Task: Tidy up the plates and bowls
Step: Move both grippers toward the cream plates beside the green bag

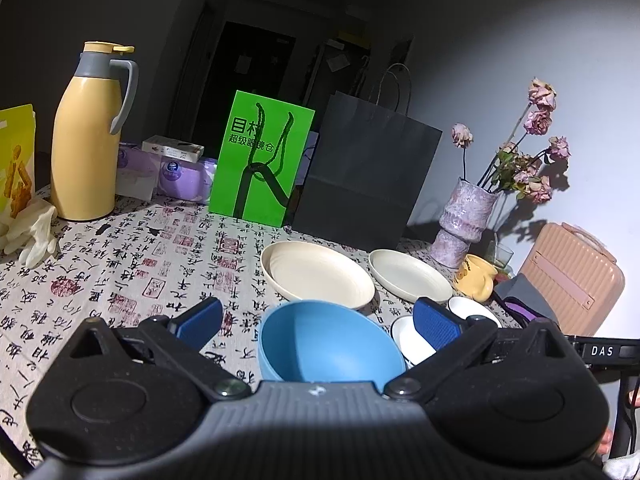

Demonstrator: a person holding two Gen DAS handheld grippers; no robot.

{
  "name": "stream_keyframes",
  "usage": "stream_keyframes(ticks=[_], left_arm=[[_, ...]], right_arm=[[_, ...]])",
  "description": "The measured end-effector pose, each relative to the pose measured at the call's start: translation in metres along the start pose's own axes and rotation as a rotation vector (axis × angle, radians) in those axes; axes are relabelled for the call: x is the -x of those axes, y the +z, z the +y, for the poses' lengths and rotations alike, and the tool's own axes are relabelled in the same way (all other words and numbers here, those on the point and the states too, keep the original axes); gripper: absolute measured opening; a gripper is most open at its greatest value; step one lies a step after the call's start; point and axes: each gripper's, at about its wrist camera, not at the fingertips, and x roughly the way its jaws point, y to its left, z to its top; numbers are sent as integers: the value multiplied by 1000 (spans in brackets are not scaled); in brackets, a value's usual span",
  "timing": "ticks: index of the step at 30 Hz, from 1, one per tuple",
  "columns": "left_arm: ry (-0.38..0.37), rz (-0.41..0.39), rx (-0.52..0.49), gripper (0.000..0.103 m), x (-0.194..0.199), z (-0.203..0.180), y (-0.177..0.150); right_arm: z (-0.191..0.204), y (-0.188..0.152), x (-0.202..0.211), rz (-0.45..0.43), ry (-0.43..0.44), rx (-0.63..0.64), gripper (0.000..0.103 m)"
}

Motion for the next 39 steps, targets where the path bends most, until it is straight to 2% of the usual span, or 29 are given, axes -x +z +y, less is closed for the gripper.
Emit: stream_keyframes(ticks=[25, 39], left_arm=[[13, 8, 22, 103, -43, 12, 54], [21, 76, 33, 103, -79, 19, 83]], right_arm=[[9, 56, -49, 43, 12, 5, 103], [23, 86, -84, 100, 12, 2, 103]])
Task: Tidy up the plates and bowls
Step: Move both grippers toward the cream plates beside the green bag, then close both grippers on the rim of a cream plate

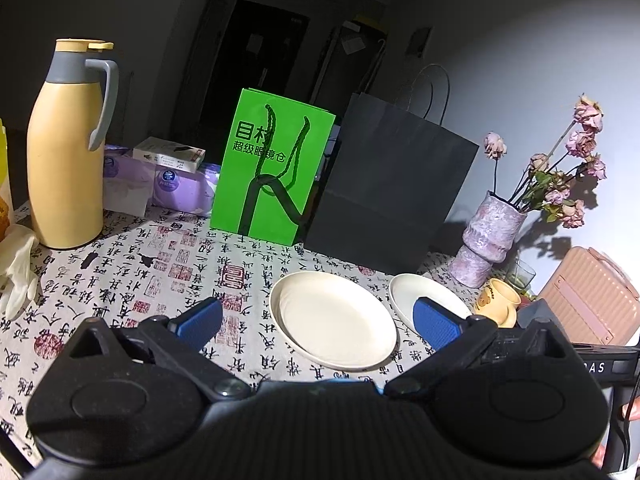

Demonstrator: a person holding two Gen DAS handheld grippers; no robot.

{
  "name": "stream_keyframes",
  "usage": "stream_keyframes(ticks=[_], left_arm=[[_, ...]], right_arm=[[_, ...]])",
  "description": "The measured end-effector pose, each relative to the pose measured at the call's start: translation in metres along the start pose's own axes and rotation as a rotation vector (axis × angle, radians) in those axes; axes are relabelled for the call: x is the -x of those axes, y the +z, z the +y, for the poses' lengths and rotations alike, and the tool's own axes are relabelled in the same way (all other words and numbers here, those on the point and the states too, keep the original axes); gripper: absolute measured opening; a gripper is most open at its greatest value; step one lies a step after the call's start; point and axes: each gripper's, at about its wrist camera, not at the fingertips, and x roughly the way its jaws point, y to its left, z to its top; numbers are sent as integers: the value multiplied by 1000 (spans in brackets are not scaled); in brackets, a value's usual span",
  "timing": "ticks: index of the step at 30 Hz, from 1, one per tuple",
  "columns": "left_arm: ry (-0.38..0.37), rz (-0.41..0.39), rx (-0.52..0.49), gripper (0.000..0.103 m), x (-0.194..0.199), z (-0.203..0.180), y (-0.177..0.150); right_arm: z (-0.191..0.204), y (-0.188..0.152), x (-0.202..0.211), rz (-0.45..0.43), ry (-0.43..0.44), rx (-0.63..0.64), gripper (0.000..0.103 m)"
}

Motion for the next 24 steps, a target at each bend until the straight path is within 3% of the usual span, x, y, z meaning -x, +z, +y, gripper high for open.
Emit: stream_keyframes(ticks=[24], left_arm=[[-15, 138, 90, 103, -88, 31, 48]], right_arm=[[4, 51, -81, 104, -77, -52, 103]])
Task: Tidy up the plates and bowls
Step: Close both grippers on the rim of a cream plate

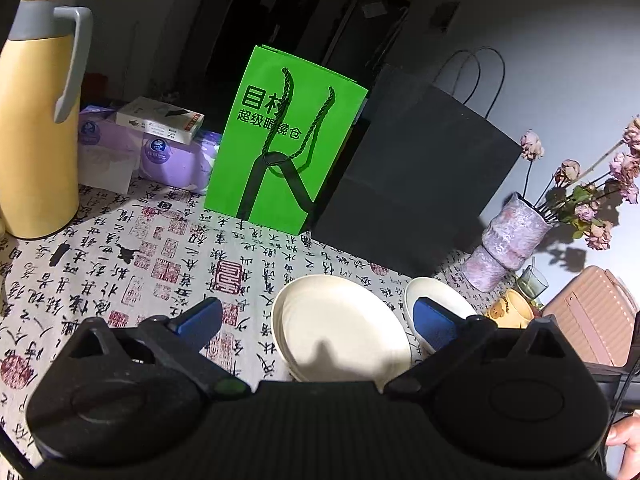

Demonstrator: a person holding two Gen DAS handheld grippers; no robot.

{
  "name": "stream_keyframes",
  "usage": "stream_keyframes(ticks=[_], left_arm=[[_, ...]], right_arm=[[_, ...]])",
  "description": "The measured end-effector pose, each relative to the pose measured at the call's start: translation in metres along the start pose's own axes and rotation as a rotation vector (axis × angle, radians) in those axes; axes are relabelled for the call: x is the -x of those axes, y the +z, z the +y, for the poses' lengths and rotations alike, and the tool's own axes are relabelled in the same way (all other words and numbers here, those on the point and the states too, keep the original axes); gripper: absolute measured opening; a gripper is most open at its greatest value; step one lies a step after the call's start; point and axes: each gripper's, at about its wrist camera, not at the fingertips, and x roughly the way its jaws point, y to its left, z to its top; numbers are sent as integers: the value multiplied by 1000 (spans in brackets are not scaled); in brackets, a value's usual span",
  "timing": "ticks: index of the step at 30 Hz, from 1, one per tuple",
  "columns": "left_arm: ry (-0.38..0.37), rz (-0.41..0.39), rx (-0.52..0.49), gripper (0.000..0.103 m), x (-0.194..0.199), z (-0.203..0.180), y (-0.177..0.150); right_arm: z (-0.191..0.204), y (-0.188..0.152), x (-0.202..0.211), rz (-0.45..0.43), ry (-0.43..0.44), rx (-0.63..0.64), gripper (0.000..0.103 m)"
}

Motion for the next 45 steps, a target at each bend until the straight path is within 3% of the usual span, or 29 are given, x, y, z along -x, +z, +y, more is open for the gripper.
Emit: stream_keyframes(ticks=[20, 34, 45], left_arm=[[18, 124, 71, 103, -95, 10, 36], [37, 193, 91, 103, -156, 35, 23], [-9, 241, 116, 103, -171, 49, 12]], right_arm=[[-28, 23, -89, 133, -102, -103, 103], [-47, 23, -133, 180, -163, -107, 101], [-53, 22, -150, 188, -211, -102, 93]])
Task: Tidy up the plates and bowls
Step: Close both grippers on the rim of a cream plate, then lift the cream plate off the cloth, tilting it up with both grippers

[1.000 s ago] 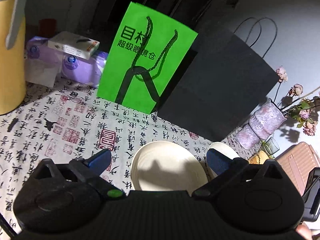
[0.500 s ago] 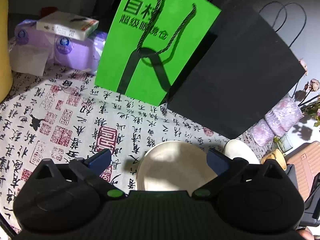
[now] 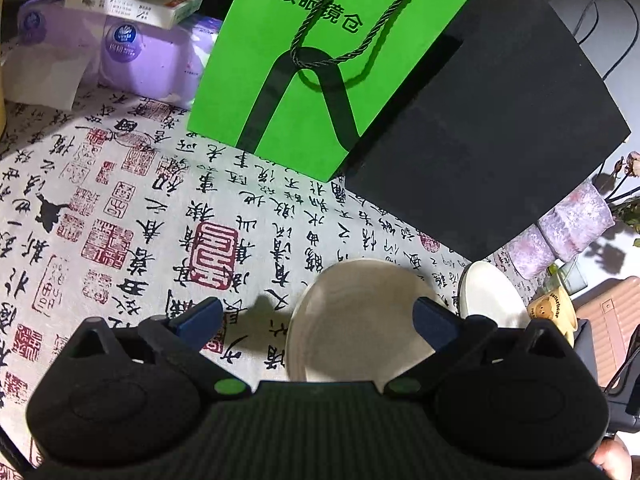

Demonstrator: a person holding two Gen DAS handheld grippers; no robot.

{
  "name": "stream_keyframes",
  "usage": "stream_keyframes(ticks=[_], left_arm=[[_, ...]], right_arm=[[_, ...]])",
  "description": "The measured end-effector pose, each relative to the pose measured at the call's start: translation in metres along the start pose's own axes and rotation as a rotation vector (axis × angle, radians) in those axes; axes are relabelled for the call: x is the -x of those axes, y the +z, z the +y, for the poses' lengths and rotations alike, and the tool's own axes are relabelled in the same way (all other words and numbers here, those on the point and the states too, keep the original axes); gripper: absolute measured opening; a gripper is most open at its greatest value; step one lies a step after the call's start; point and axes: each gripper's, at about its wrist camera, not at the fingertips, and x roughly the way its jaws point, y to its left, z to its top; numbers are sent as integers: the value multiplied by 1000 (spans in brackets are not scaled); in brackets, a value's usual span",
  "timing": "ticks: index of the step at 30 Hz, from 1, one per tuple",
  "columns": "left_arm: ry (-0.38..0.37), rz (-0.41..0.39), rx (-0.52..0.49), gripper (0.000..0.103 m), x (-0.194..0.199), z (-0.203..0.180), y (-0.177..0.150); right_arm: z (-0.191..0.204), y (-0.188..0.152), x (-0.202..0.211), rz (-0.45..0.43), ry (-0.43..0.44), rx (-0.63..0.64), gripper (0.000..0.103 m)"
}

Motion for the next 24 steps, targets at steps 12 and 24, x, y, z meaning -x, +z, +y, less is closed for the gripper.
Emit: stream_keyframes(ticks=[12, 24], left_arm=[[-4, 46, 9, 96, -12, 6, -4], [3, 102, -37, 66, -23, -2, -11]], right_arm=[[6, -1, 9, -12, 26, 23, 67], [3, -7, -7, 55, 17, 10, 25]])
